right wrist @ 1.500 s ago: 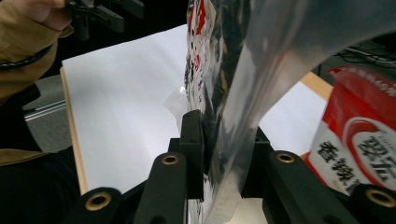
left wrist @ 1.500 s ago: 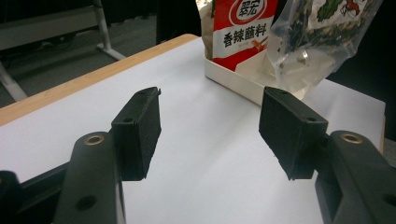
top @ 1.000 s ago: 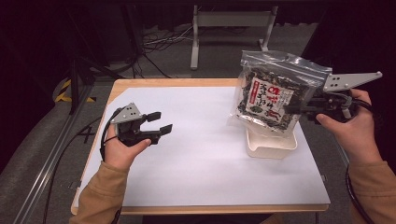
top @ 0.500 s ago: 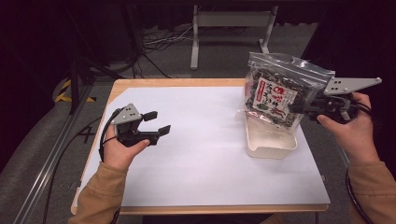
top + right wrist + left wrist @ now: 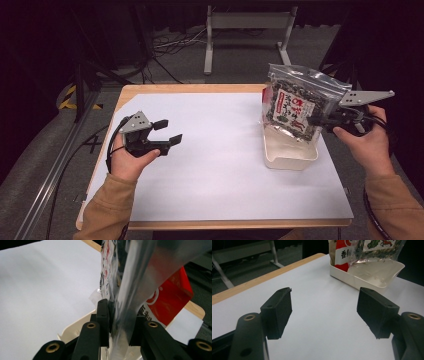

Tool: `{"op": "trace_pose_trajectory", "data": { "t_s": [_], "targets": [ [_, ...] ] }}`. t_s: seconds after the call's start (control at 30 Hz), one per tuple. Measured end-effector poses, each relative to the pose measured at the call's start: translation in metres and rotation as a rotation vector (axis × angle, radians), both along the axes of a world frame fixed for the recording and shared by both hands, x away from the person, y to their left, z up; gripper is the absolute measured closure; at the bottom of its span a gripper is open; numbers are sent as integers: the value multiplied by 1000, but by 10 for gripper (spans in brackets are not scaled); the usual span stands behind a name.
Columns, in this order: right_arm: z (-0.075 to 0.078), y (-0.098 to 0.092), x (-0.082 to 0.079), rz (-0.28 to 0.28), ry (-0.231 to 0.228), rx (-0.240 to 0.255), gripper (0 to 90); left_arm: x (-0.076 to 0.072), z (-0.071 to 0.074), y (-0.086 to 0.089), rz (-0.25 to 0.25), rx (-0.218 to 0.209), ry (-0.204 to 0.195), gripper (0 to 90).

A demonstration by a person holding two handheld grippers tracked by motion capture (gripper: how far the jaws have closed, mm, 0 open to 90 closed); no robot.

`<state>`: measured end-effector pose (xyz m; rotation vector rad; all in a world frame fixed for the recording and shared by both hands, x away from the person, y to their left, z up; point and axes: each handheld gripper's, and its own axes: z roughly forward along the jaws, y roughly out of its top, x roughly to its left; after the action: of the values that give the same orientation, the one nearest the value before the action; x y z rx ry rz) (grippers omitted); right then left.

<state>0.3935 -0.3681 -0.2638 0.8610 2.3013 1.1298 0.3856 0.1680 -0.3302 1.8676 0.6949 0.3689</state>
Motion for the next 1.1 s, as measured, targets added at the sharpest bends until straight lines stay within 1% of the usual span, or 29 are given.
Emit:
{"op": "trace_pose_trajectory", "data": {
  "t_s": [0.13,0.23,0.27,0.33,0.7,0.77,0.83,1.03,1.1],
  "targets": [
    [-6,-2,1,-27,7,6,752,0,-1,0,2,0,7,287],
    [-10,-1,2,-42,26,-5,752,0,-1,-1,0,4,5,288],
    [-11,-1,3,-46,30,-10,752,0,-1,-1,0,4,11,288],
    [-14,0,4,-51,39,-19,752,1,-1,0,-3,10,3,288],
    [-27,1,5,-66,51,-21,752,0,-1,0,5,2,14,287],
    [-29,1,6,-65,54,-28,753,0,-1,1,4,4,4,287],
    [-33,2,6,-67,59,-28,752,0,0,1,7,-2,6,287],
    [-41,0,6,-68,65,-17,752,0,-1,1,7,3,7,284],
    [-47,-1,6,-72,64,-6,753,0,-1,1,6,5,2,284]
  ]
}}
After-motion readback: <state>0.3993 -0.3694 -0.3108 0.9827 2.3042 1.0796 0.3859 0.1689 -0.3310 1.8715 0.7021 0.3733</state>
